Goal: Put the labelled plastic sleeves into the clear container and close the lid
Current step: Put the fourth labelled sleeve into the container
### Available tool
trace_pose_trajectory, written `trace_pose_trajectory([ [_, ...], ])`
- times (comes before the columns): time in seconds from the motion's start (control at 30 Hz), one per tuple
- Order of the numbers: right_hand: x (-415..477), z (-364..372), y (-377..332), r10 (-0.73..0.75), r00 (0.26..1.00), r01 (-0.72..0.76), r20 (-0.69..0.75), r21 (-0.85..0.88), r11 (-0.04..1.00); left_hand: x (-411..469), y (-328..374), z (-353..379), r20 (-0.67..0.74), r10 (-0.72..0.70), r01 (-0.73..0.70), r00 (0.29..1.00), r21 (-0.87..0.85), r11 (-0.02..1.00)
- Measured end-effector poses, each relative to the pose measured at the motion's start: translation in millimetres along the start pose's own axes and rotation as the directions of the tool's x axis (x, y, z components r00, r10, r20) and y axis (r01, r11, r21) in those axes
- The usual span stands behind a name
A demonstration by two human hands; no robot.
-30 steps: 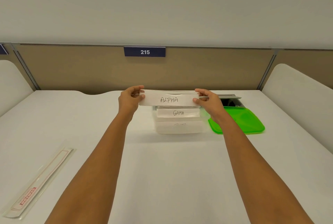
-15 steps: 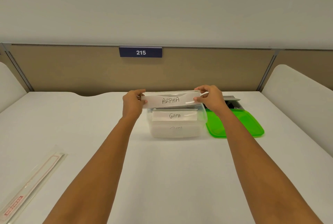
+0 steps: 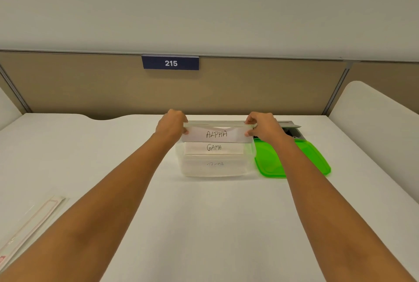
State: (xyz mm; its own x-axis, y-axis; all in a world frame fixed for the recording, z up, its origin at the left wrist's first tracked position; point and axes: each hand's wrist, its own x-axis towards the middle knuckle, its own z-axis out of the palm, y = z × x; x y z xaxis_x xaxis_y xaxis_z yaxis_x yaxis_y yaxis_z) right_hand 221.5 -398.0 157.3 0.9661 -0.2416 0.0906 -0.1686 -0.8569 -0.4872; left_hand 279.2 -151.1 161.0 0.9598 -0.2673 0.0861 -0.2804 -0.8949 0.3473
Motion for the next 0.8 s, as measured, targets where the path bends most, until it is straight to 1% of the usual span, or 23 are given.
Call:
trace_pose_trajectory([
  [0.1,0.3,4.1,3.4,-0.016,0.998,0.020,0.064,-0.057,0.998,2.7,3.2,2.0,0.076,0.011,-0.019,0.997,0.099,0.995],
  [0.3,2.4,11.8,0.9,0.002,0.979,0.055,0.204,-0.276,0.960,6.2,4.2,18.9,0.176,-0.020,-0.022,0.984,0.235,0.972],
  [0.47,6.8,19.9,-3.7,0.042,0.949,0.100,0.313,-0.422,0.901,9.0,5.7,27.1,0.280,-0.008,-0.087,0.960,0.325,0.942],
  [0.57,9.0,24.7,-6.7,0.039,0.935,0.159,0.352,-0.515,0.842,11.9,9.3,28.2,0.360,0.013,-0.161,0.933,0.383,0.909],
  [0.67,11.6,30.7,-9.1,0.029,0.924,0.209,0.380,-0.567,0.797,13.7,10.8,28.6,0.434,0.008,-0.215,0.901,0.429,0.877],
  [0.8,15.7,39.9,-11.5,0.033,0.914,0.246,0.405,-0.616,0.749,16.4,8.7,32.7,0.497,0.010,-0.280,0.867,0.472,0.836],
])
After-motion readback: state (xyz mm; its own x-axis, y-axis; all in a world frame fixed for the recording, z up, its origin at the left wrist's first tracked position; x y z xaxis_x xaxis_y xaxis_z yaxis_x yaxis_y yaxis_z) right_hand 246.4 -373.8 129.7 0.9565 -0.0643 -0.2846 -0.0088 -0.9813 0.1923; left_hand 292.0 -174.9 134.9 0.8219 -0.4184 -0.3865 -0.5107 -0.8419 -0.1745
